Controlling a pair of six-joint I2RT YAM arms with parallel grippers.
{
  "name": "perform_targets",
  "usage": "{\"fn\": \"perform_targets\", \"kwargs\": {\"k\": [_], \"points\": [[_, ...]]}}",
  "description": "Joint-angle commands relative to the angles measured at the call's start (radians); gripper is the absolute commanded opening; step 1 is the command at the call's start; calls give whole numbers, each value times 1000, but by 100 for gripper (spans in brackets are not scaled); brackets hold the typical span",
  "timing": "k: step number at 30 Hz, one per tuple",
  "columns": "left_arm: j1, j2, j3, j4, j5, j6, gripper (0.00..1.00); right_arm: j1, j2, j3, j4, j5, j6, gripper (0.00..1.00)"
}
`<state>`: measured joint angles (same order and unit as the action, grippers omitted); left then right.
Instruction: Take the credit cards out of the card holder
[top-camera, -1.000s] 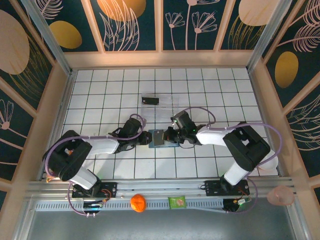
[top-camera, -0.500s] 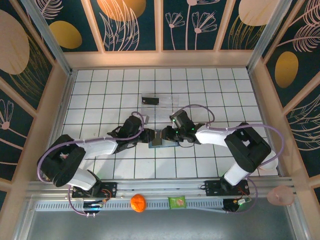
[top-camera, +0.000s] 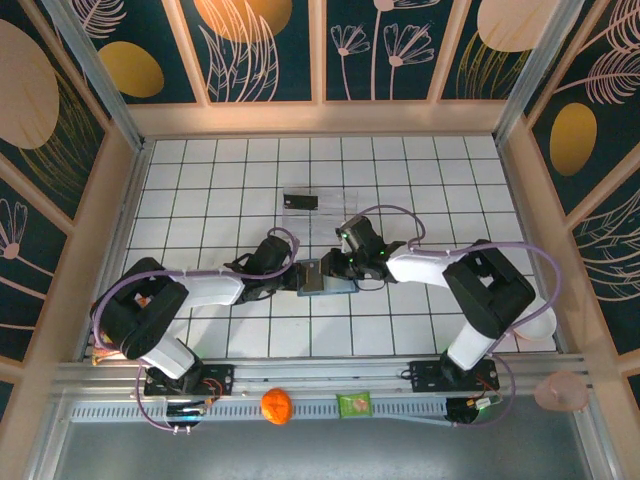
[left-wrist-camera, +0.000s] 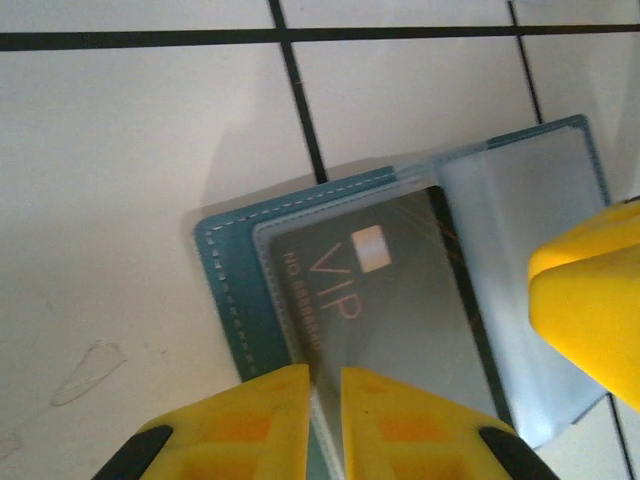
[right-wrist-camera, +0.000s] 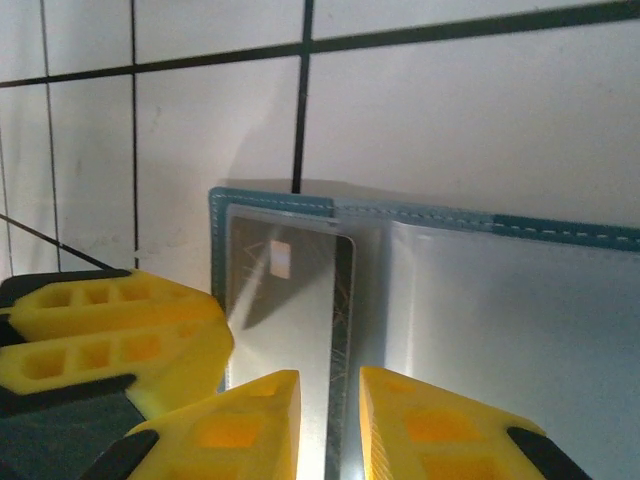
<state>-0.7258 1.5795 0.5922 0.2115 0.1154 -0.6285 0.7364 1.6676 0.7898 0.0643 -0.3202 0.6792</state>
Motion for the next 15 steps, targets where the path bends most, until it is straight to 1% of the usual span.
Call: {"fn": "perform_targets", "kwargs": {"k": [1, 5, 15], "points": [[-1, 22, 6, -37, -45, 24, 16, -5, 27, -1, 33, -43, 6, 22], [-1, 37, 3, -28, -37, 24, 12, -6, 41, 0, 47, -63, 10, 22], [-1, 54, 0, -16, -22, 21, 3, -10, 56, -8, 69, -86, 29, 15]]}}
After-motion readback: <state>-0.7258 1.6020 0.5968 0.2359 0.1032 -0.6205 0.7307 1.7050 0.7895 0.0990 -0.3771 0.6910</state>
